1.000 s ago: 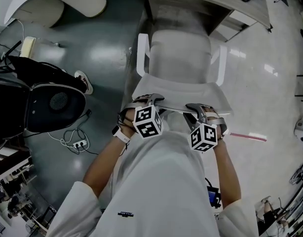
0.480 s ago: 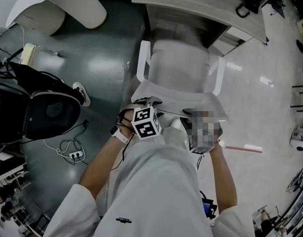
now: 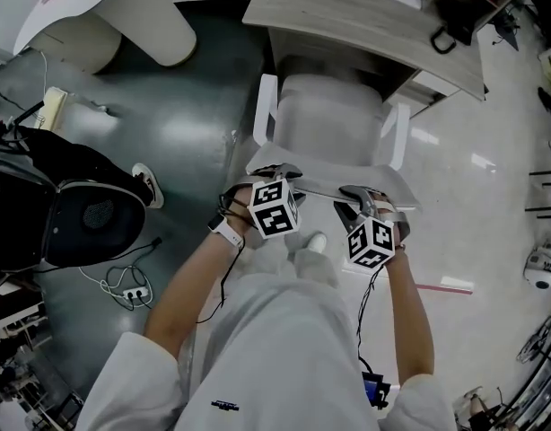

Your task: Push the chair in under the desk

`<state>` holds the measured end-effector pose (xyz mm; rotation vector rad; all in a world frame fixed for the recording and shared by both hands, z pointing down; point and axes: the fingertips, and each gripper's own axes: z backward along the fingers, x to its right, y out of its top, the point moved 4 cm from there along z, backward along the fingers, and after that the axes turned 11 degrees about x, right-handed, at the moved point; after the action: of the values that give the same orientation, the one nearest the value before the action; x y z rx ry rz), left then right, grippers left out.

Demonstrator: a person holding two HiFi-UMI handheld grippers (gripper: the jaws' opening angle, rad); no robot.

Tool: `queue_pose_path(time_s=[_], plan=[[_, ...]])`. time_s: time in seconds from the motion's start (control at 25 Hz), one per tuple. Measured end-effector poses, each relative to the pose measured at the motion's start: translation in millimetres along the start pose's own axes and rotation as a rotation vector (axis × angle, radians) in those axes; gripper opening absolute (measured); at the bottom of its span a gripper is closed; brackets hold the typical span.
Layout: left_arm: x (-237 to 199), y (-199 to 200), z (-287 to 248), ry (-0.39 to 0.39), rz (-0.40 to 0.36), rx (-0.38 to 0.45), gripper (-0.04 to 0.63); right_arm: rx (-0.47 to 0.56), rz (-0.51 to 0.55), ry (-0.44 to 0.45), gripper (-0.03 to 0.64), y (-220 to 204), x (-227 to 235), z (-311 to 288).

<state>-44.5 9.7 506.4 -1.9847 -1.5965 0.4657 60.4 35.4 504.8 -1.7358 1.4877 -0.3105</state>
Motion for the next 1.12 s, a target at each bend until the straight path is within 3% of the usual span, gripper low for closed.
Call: queue_pose_path(time_s=[0.64, 1.12], plan=[[-122.0, 19.7, -23.9, 0.102, -0.078, 0.057, 0.187, -0.006, -0.010, -0.003, 0.120, -2.9, 117.3, -52.4], [-164.7, 24.8, -27.8, 0.115, -0.149, 0.082, 0.189, -0.032, -0.072, -0.005, 0.121, 2.1, 154.0, -70.6]])
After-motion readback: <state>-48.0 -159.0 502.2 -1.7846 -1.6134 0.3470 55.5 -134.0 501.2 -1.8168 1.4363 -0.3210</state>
